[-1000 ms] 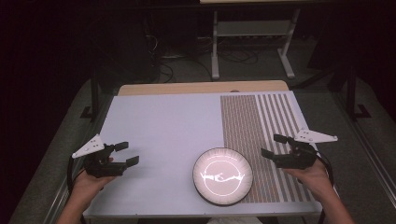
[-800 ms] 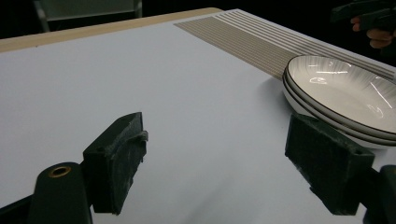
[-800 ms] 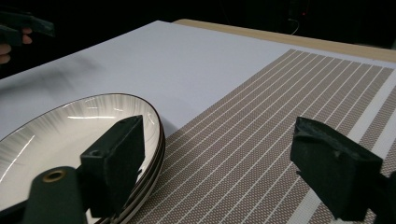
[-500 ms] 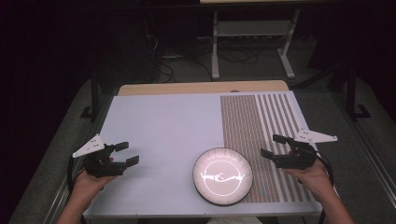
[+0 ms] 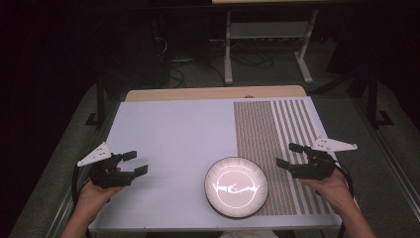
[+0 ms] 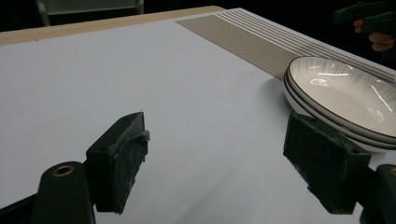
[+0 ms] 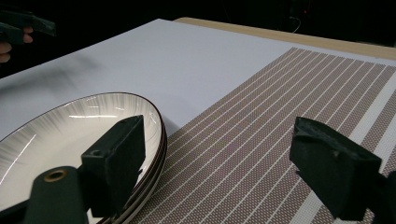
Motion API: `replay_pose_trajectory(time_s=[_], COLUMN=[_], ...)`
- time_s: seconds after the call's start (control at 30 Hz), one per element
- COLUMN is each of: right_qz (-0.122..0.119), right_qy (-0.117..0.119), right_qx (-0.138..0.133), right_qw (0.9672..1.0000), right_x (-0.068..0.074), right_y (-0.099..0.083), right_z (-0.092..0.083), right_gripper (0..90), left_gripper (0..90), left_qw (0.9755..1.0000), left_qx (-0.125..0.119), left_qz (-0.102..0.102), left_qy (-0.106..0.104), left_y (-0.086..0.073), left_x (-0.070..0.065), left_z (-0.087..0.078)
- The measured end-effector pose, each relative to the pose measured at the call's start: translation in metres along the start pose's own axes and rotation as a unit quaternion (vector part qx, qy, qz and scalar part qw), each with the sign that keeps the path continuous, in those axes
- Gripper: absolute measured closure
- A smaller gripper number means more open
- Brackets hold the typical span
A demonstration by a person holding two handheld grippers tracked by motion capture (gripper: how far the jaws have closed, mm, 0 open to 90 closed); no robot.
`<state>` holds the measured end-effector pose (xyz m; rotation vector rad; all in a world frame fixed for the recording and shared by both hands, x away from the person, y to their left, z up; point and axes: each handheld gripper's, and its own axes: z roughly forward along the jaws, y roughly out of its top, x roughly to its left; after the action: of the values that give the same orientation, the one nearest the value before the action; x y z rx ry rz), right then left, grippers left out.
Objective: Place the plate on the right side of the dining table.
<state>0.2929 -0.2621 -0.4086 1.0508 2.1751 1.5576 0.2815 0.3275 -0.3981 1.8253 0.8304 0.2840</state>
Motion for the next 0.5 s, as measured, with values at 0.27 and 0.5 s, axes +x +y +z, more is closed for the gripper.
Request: replay_pose_trajectory(time_s=[0.27, 0.5], right_qz=[0.004, 0.012], right_qy=[-0.003, -0.011], right_qx=[0.014, 0.026], right_qw=[0.9999, 0.9995], right_x=[0.003, 0.009], right_y=[0.003, 0.007], right_z=[-0.001, -0.004], right_gripper=[20.7, 30.0], left_gripper=[23.6, 23.6], left_qw=[0.9994, 0.9981], left_qx=[0.021, 0.044], left_qz=[-0.026, -0.031], left_qy=[-0.013, -0.03], left_y=[0.01, 0.021], left_x=[-0.009, -0.023], left_z=[0.01, 0.025])
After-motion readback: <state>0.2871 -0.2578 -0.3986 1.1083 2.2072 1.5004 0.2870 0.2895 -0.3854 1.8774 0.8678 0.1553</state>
